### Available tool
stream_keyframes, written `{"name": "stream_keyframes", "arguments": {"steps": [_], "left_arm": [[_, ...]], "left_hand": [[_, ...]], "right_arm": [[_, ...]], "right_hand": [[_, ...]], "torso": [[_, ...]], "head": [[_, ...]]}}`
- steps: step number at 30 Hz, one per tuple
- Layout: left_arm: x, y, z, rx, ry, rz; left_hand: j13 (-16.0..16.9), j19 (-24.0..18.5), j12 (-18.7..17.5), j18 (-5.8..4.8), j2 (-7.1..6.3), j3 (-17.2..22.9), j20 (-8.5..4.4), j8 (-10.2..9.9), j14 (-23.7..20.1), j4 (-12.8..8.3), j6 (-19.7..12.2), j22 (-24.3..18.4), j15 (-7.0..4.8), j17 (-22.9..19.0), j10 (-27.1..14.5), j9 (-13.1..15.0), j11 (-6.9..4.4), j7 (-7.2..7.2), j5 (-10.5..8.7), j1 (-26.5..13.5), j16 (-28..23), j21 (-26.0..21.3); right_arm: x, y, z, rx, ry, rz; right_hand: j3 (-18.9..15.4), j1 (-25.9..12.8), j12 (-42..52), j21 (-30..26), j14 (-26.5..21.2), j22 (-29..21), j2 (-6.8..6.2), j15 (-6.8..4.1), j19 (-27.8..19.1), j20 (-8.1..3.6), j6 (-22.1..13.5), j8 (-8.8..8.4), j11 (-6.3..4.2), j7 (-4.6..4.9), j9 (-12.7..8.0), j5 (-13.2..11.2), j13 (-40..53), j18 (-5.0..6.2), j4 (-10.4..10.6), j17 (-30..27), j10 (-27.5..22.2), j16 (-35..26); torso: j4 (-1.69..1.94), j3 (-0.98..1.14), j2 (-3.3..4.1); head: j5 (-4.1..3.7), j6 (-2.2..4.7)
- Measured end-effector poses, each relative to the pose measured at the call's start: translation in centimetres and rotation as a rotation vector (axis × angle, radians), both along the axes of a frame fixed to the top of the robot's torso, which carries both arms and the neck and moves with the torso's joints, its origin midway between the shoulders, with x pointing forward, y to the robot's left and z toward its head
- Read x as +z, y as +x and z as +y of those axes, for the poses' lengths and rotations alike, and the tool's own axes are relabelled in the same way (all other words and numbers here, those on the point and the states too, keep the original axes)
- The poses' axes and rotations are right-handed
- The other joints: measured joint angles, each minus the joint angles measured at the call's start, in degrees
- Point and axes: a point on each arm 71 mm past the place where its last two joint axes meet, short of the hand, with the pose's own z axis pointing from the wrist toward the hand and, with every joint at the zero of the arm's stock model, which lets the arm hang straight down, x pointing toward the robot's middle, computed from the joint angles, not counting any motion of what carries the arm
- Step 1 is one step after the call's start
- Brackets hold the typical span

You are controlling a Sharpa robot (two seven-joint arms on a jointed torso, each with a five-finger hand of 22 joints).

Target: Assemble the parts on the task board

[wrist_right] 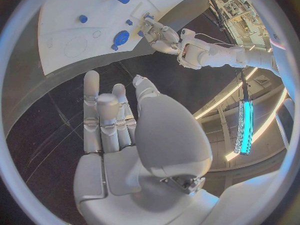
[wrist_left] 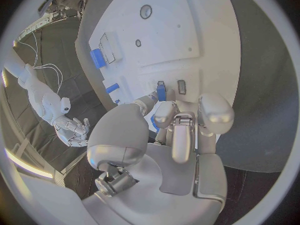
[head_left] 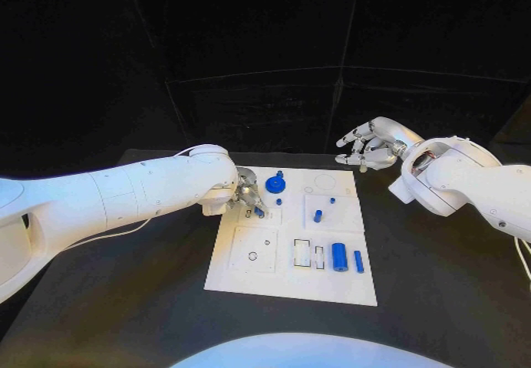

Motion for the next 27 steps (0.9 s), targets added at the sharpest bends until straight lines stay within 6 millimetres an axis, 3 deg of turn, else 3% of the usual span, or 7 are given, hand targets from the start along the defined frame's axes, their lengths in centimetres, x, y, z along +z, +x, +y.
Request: {"name": "stream_keyframes", "arguments": {"steps": [27], "left_arm": [[-0.13,0.03,-0.67,-0.042,0.037,0.031]], "left_hand": [[-0.26,0.00,0.00,0.00,-0.07,1.21,0.00,0.57,0.00,0.22,0.01,0.21,0.00,0.00,-0.01,0.41,0.01,0.01,-0.08,-1.03,0.00,0.22]], "right_arm": [[-0.05,0.00,0.17,0.007,-0.002,0.005]], "right_hand": [[0.00,0.00,0.00,0.00,0.00,-0.08,0.00,0.00,0.00,0.00,0.00,0.00,0.00,0.00,0.00,-0.32,-0.08,0.00,-0.01,0.01,0.00,0.00]], "torso": [[-0.04,0.03,0.00]], "head": [[0.17,-0.17]]}}
